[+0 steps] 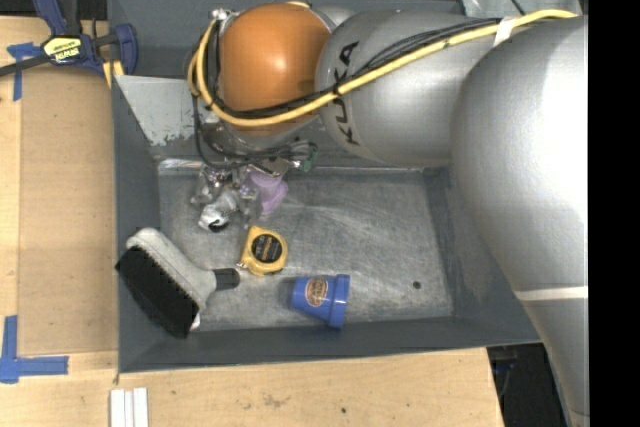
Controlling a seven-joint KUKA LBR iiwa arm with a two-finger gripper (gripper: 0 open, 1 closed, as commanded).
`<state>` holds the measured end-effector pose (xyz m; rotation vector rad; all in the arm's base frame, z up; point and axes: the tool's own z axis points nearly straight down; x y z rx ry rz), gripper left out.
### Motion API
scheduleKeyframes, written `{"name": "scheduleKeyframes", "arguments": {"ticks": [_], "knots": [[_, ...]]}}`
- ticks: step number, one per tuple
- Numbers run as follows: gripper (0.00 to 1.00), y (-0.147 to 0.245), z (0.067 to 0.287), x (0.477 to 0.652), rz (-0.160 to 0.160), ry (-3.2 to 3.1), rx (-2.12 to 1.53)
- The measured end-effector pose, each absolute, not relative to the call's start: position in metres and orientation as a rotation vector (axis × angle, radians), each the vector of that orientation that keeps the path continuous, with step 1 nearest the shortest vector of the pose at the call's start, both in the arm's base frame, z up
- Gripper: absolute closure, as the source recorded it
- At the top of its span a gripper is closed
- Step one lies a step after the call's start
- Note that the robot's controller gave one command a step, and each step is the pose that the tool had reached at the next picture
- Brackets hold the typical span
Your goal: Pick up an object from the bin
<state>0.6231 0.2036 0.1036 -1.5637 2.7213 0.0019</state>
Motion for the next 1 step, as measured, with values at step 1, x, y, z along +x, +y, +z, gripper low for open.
{"name": "scheduleKeyframes", "arguments": {"ticks": [1], "knots": [[1.00,0.2002,0.2136,0.6270,0.001,2.690,-1.616]]}}
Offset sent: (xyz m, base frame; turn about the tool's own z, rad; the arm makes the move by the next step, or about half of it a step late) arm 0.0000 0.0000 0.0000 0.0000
